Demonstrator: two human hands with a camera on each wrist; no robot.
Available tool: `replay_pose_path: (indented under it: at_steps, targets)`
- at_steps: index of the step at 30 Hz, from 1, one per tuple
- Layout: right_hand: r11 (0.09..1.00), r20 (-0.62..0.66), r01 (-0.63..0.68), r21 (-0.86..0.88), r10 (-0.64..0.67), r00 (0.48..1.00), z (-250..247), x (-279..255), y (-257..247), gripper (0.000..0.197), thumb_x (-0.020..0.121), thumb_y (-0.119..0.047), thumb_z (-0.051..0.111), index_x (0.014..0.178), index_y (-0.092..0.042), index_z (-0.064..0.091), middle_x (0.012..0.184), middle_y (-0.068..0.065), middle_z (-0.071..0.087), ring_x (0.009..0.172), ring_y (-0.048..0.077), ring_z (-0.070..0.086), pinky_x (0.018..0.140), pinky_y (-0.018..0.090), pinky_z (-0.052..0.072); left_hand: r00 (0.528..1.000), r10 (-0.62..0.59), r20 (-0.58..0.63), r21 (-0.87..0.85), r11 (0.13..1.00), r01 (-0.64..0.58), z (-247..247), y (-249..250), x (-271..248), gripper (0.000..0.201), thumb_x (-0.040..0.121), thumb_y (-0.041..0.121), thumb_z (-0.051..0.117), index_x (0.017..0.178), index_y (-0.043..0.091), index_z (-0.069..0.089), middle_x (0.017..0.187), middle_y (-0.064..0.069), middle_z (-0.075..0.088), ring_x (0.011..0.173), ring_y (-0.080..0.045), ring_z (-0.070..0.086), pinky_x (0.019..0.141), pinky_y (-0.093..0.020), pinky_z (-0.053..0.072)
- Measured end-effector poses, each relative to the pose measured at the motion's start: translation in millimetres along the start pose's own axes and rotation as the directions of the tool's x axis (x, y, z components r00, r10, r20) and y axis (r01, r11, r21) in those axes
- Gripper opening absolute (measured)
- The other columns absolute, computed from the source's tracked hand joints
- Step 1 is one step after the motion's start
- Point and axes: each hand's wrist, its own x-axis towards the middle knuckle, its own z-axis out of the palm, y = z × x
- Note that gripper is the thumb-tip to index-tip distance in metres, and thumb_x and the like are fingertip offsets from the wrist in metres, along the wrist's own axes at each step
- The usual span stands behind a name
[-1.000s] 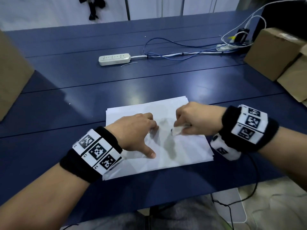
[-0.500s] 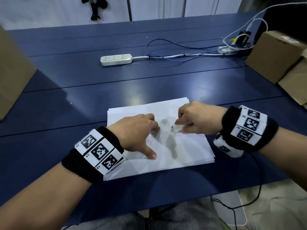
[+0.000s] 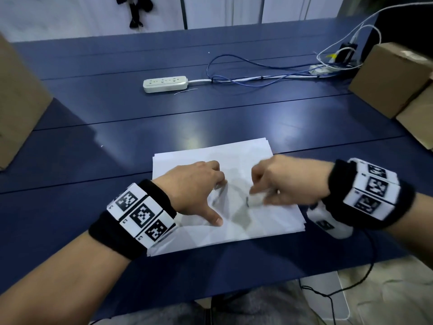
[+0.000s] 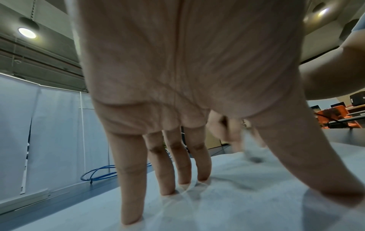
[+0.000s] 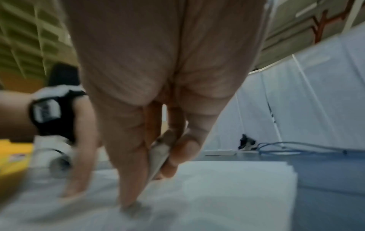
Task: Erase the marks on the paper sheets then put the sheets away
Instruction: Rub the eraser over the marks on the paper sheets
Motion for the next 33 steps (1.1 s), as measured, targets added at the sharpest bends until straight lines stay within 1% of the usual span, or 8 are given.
replay_pose_path:
  at_steps: [4,9,13,16,22,28,31,33]
  targets:
    - [0.993,0.109,0.093,0.070,-0.101,0.989,1,-8,-15,0.024,0.090,-0.037,0.062,0.110,-0.030,0.072,0.095,-0.003,0.059,0.076,0.005,0.046,0.068,0.014,0.033,1.000,-0.005,0.006,0.005,1.000,0.005,0,1,0,0.076,0.059,0.074,0.073,0.117,0.030,0.053,0.113,0.015,0.044,0.104,-0.011,0.050,0.076,-0.035,0.051]
    - [0.981,-0.073,-0.175,-0.087,0.169,0.983,-2,13,12,0.027,0.088,-0.033,0.058,0.111,-0.023,0.070,0.100,0.007,0.066,0.092,0.022,0.057,0.077,0.030,0.046,1.000,0.002,0.005,0.002,1.000,-0.002,-1,2,-1,0.078,0.061,0.072,0.072,0.124,0.031,0.051,0.116,0.016,0.044,0.107,-0.010,0.049,0.073,-0.031,0.046]
    - [0.998,0.069,0.006,0.056,-0.009,0.998,4,-7,-4,0.030,0.085,-0.030,0.065,0.114,-0.027,0.070,0.102,-0.003,0.062,0.081,0.008,0.051,0.072,0.016,0.038,1.000,0.001,0.003,-0.004,1.000,-0.001,0,0,0,0.077,0.060,0.072,0.073,0.121,0.031,0.052,0.114,0.016,0.044,0.106,-0.010,0.049,0.076,-0.032,0.049]
    - [0.992,0.173,0.070,0.105,-0.087,0.981,6,-14,-12,0.031,0.084,-0.033,0.066,0.114,-0.030,0.070,0.098,-0.003,0.062,0.080,0.008,0.050,0.073,0.020,0.042,1.000,-0.004,0.004,0.000,1.000,0.004,0,1,1,0.077,0.059,0.073,0.073,0.121,0.031,0.052,0.114,0.016,0.044,0.105,-0.010,0.049,0.076,-0.032,0.049]
    - [0.978,-0.085,-0.187,-0.090,0.180,0.980,-2,10,20,0.031,0.090,-0.040,0.055,0.112,-0.022,0.069,0.097,0.006,0.067,0.092,0.024,0.059,0.078,0.030,0.046,1.000,-0.002,0.009,0.003,1.000,0.002,-2,2,1,0.075,0.060,0.071,0.074,0.119,0.031,0.052,0.114,0.016,0.043,0.104,-0.010,0.049,0.072,-0.030,0.045]
    - [0.984,0.161,0.061,0.167,-0.088,0.983,1,-14,-11,0.027,0.085,-0.037,0.064,0.111,-0.032,0.071,0.092,-0.007,0.059,0.076,0.003,0.052,0.068,0.015,0.042,1.000,-0.008,0.015,-0.004,1.000,0.009,-1,0,1,0.075,0.059,0.072,0.074,0.118,0.031,0.052,0.113,0.016,0.043,0.106,-0.010,0.049,0.077,-0.034,0.050]
    - [0.997,0.082,-0.022,0.073,0.016,0.997,-1,3,2,0.030,0.084,-0.032,0.069,0.113,-0.031,0.071,0.091,-0.008,0.060,0.071,-0.003,0.047,0.062,0.006,0.031,1.000,-0.006,0.011,-0.001,1.000,0.006,-1,1,1,0.074,0.059,0.072,0.073,0.116,0.031,0.052,0.113,0.016,0.043,0.106,-0.011,0.049,0.077,-0.035,0.050]
    - [0.991,-0.025,-0.128,0.041,0.129,0.991,-4,14,14,0.030,0.085,-0.030,0.066,0.115,-0.030,0.070,0.096,-0.001,0.067,0.079,0.007,0.053,0.070,0.017,0.039,1.000,-0.003,0.010,-0.003,1.000,0.003,-1,2,0,0.075,0.060,0.072,0.073,0.119,0.032,0.052,0.114,0.016,0.043,0.107,-0.011,0.048,0.077,-0.034,0.049]
